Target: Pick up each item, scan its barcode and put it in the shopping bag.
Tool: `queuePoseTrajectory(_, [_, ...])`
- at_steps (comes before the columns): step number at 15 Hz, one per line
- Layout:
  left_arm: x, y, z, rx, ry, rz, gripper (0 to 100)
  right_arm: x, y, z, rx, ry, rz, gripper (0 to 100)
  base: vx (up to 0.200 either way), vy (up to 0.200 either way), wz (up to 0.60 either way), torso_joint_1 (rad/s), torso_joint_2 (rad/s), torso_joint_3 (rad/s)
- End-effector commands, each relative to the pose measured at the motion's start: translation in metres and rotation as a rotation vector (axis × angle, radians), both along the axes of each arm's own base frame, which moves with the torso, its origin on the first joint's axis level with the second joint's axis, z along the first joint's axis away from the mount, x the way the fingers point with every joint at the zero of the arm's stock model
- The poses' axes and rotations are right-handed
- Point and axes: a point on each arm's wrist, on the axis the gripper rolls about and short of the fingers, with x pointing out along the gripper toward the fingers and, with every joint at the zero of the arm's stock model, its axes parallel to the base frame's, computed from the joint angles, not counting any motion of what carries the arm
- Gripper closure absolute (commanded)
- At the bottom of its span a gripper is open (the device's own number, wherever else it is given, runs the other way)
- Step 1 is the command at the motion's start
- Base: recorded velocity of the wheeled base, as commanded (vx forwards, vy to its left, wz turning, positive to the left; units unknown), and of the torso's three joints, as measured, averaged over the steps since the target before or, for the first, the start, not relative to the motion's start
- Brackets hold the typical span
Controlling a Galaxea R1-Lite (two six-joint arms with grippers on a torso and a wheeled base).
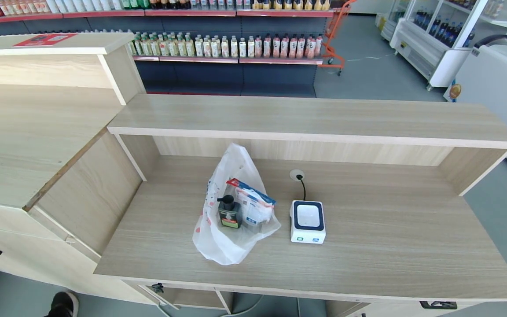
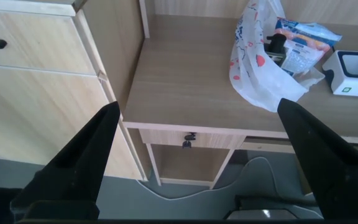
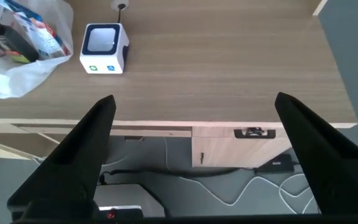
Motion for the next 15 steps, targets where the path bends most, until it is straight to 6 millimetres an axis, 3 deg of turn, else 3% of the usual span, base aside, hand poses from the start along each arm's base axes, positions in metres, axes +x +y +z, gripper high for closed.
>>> queuePoseTrajectory(1, [0.0, 0.0, 0.0, 0.0, 0.0, 0.0, 0, -0.0055, -0.0002, -0.0023, -0.009, -0.064, 0.002, 0, 0.0, 0.0, 0.0, 0.0, 0.0, 0.0])
queuePoseTrajectory(11, [0.0, 0.0, 0.0, 0.0, 0.0, 0.0, 0, -0.0055, -0.0002, -0.0023, -0.004, -0.064, 0.005, 0, 0.0, 0.0, 0.0, 0.0, 0.0, 0.0])
queuePoseTrajectory(15, [0.0, 0.0, 0.0, 0.004, 0.0, 0.0, 0, -0.0055, -0.0002, -0.0023, -0.01, -0.064, 0.005, 0, 0.0, -0.2, 0.0, 0.005, 0.0, 0.002])
